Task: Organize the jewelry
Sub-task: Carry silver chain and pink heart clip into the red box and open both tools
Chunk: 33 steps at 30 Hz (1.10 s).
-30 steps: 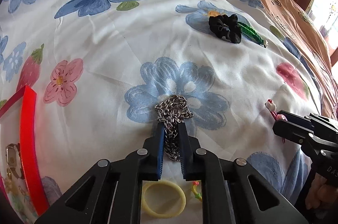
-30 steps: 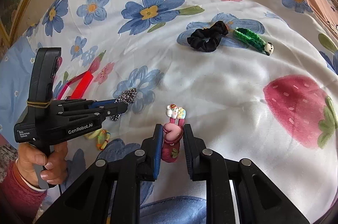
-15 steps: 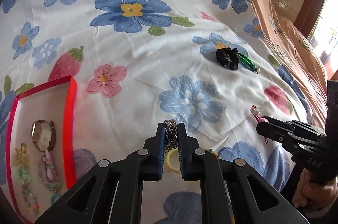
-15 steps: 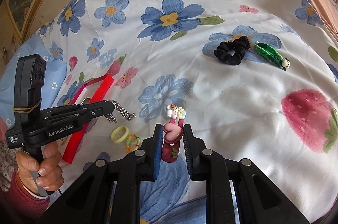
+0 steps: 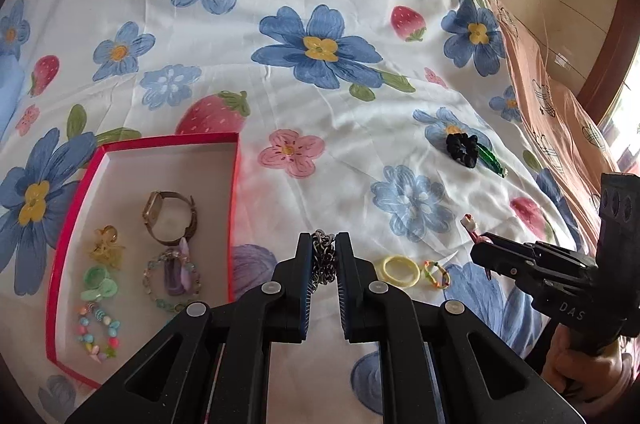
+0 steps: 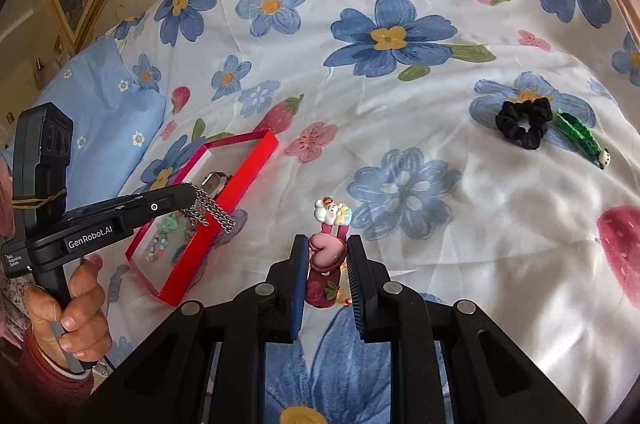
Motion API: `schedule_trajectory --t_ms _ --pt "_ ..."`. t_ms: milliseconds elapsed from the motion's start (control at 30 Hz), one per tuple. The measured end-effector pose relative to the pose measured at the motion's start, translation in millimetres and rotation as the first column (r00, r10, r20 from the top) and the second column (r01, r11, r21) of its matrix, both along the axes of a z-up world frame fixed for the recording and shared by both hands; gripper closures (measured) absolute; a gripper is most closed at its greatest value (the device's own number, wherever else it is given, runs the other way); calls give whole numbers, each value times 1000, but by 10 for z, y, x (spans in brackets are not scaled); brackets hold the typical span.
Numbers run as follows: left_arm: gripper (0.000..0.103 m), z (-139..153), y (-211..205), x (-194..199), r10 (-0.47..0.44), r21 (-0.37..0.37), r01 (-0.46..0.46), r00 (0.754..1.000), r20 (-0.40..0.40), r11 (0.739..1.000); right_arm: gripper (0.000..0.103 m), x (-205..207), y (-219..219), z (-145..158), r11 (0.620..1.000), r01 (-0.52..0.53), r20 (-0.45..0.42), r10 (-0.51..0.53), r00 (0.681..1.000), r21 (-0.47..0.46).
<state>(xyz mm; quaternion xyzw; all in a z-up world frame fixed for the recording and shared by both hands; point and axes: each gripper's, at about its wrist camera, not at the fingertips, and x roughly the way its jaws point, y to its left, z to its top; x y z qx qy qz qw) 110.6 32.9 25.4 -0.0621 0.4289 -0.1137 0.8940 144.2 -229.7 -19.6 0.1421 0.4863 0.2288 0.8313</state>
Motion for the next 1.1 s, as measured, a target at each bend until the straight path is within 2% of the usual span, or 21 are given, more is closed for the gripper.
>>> schedule_trajectory --t_ms 567,1100 --pt "93 176 810 -543 159 -31 -158 987 24 987 84 -31 969 87 978 -203 11 202 979 53" --pt "93 25 1342 -778 283 -62 -284 959 -25 957 84 -74 1642 31 940 -332 -4 333 943 73"
